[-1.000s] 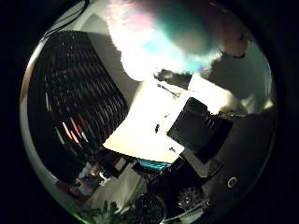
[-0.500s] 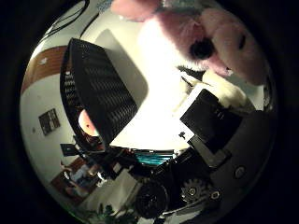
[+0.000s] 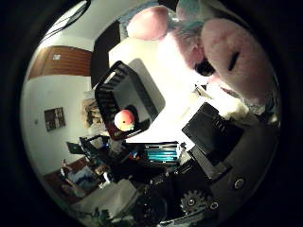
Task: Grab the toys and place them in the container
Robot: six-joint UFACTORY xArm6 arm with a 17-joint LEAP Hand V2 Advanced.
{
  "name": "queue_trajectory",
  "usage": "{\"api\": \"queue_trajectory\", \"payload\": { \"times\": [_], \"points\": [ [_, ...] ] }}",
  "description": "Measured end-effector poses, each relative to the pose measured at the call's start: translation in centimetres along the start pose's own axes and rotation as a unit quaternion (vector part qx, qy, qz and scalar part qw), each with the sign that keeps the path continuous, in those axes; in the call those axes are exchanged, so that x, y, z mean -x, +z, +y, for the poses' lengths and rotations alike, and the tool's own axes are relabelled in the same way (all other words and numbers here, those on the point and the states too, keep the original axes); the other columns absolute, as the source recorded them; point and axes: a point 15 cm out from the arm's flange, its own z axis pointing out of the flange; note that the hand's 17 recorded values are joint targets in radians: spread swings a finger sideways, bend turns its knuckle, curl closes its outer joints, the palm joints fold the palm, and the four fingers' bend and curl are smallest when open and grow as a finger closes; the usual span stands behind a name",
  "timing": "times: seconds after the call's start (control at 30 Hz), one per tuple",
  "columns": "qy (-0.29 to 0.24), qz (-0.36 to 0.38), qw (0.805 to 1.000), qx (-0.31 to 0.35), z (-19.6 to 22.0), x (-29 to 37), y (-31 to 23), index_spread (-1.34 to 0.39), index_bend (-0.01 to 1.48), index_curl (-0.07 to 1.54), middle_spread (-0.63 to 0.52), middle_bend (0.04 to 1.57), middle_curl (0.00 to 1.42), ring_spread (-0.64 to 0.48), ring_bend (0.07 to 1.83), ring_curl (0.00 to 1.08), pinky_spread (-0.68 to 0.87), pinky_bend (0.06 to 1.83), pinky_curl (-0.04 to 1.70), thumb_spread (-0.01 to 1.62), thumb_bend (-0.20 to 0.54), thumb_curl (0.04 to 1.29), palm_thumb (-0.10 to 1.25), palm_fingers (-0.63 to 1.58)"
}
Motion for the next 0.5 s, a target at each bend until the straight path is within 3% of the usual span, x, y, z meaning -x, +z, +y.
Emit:
{"api": "queue_trajectory", "payload": {
  "times": [0.3,0.5],
  "points": [
    [-0.112,-0.006,0.993,-0.034,2.6,11.1,-3.7,-0.36,1.06,1.03,-0.33,1.17,1.19,-0.26,1.47,0.79,-0.23,1.24,1.20,0.87,-0.014,0.83,1.03,0.80],
    [-0.159,-0.011,0.986,-0.051,2.3,16.8,-5.0,-0.36,1.04,1.03,-0.33,1.15,1.19,-0.26,1.45,0.79,-0.24,1.26,1.19,0.88,-0.014,0.85,1.02,0.82]
  ]
}}
